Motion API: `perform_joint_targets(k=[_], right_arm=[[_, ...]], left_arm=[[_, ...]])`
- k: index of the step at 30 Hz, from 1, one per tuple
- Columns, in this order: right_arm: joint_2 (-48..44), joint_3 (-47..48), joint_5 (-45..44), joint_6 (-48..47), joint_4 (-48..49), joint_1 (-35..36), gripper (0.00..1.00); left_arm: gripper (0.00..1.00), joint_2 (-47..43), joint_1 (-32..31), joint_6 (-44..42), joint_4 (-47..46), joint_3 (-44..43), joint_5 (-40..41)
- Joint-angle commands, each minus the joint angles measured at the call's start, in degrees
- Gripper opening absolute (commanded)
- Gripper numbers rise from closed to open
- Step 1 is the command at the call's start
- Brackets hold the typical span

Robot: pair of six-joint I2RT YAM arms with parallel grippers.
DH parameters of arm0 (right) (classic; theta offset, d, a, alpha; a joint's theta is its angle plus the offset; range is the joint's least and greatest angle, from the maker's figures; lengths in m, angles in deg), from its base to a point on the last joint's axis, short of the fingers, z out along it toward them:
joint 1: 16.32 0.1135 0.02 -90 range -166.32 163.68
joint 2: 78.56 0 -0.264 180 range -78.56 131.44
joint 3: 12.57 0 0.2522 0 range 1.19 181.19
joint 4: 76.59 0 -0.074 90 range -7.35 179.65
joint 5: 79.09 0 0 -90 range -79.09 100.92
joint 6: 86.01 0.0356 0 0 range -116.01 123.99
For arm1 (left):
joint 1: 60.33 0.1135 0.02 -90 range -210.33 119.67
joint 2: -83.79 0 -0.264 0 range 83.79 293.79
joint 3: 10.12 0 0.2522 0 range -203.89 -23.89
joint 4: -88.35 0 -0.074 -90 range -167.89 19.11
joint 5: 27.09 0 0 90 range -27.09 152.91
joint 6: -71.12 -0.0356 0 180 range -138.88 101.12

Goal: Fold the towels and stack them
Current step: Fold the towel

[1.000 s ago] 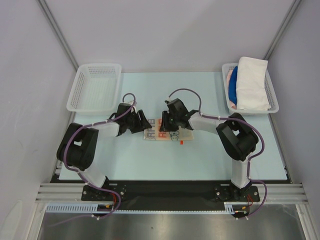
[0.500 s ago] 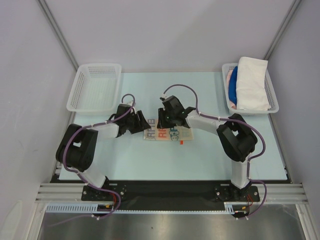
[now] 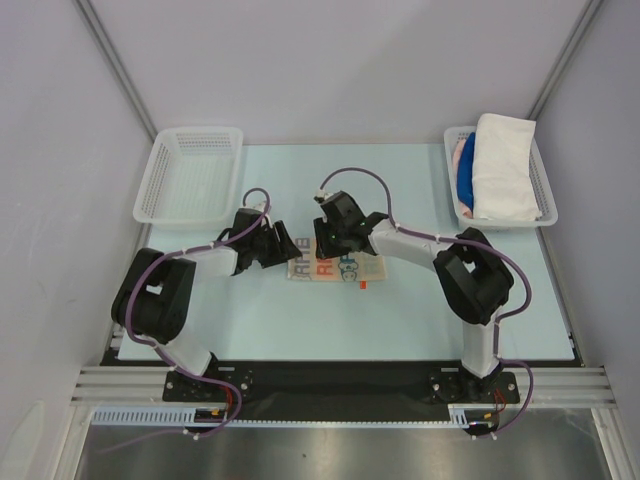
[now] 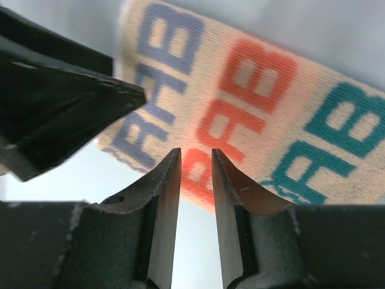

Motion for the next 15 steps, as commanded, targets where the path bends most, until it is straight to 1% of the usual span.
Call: perform_joint_targets(k=[1,6,10,11,15], right_arm=[[0.99,4.0,-0.69,-2.46,-0.9,0.99,0.32],[0.55,4.0,0.28,-2.46,-0.74,2.65,0.33],[2.56,4.0,1.94,-0.71,0.76,3.97,0.32],[2.83,3.83,1.77,-0.18,0.93,4.41,0.31],[2.4,1.02,0.54,1.05,4.18,5.12,0.33]], left_arm=[[0.62,1.12,0.16,-0.92,5.81,2.66,4.61],[0.62,2.62,-0.02,-1.28,5.54,2.49,4.96],[0.61,3.76,-0.54,-0.93,5.45,2.4,5.05],[0.61,3.85,-0.63,-0.75,5.45,2.4,5.14],[0.61,4.73,-0.9,-1.01,5.45,2.4,5.14]])
